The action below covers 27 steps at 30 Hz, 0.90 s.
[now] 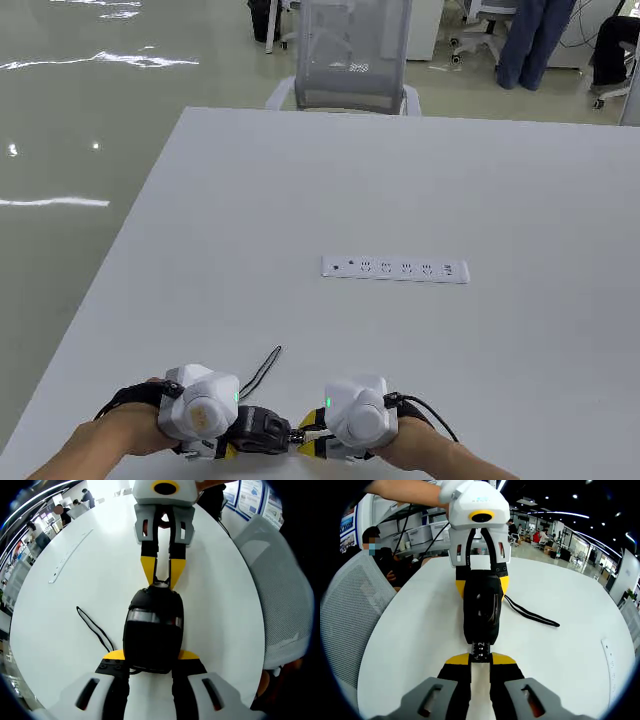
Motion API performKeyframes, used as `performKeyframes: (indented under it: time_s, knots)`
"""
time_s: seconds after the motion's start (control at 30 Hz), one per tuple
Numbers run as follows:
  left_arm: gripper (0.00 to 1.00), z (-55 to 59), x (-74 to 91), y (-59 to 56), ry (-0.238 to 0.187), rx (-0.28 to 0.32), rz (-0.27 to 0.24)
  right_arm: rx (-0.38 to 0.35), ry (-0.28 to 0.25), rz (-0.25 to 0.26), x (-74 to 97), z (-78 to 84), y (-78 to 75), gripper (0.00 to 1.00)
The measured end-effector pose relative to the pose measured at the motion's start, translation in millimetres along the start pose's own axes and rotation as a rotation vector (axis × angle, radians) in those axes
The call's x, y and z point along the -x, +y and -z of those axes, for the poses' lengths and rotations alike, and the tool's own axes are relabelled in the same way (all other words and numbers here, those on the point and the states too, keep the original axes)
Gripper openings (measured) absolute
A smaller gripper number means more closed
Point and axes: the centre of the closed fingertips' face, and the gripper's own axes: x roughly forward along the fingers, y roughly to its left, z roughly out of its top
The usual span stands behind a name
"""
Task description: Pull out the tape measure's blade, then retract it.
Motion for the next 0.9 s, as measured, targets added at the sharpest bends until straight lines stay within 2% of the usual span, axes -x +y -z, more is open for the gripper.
performKeyframes:
  time_s: [0.9]
  knots:
    - [0.28,1.2,-0.3,0.0,0.004,0.004,-0.002,-0.008,-0.002,0.004,11.5,4.9,0.8,0.12]
